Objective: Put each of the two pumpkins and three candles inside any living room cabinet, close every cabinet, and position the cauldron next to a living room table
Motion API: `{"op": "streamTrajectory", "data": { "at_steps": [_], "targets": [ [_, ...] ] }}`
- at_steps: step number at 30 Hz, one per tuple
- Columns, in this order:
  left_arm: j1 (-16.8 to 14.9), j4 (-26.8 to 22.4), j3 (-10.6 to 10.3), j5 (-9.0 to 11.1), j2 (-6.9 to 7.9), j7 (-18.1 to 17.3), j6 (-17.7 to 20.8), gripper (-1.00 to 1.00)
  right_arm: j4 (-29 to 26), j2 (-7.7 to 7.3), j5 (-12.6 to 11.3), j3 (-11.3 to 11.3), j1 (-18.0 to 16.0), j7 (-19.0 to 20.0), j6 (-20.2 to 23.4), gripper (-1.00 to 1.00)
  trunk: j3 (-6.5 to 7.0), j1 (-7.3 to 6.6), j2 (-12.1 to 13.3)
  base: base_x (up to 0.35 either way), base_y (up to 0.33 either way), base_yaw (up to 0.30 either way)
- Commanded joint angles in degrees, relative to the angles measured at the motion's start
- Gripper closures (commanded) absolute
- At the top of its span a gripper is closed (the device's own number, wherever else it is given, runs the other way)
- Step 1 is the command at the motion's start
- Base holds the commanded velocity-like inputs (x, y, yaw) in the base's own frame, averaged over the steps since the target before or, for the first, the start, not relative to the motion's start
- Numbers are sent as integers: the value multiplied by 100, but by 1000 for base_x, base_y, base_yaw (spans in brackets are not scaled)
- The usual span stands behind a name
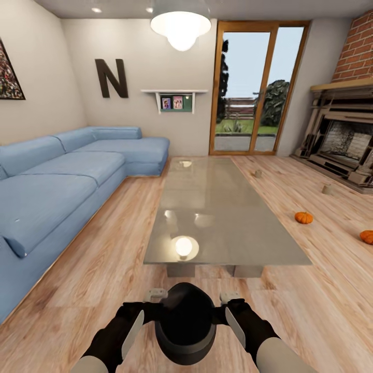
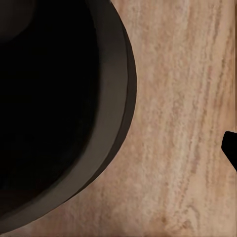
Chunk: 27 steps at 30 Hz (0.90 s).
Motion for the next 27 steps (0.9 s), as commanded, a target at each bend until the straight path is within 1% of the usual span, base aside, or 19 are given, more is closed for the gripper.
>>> {"op": "streamTrajectory", "data": {
  "at_steps": [1,14,20,27],
  "targets": [
    [-1,-7,-7,58,2,17,30,-100,-9,-3,-52,33,-1,-30,24,-100,17,-4,-1,-16,0,0],
    [-1,-12,-7,59,-7,18,33,-100,-9,-10,-84,33,-1,-10,12,-100,305,-37,17,-3,0,0],
    [-1,-12,-7,59,-9,18,33,-100,-9,-10,-87,33,-1,-5,11,-100,438,-53,25,-162,0,0],
    [-1,-44,-7,59,-8,18,34,-100,-9,-16,-102,30,-1,-1,2,-100,593,-71,34,-26,0,0]
  ]
}}
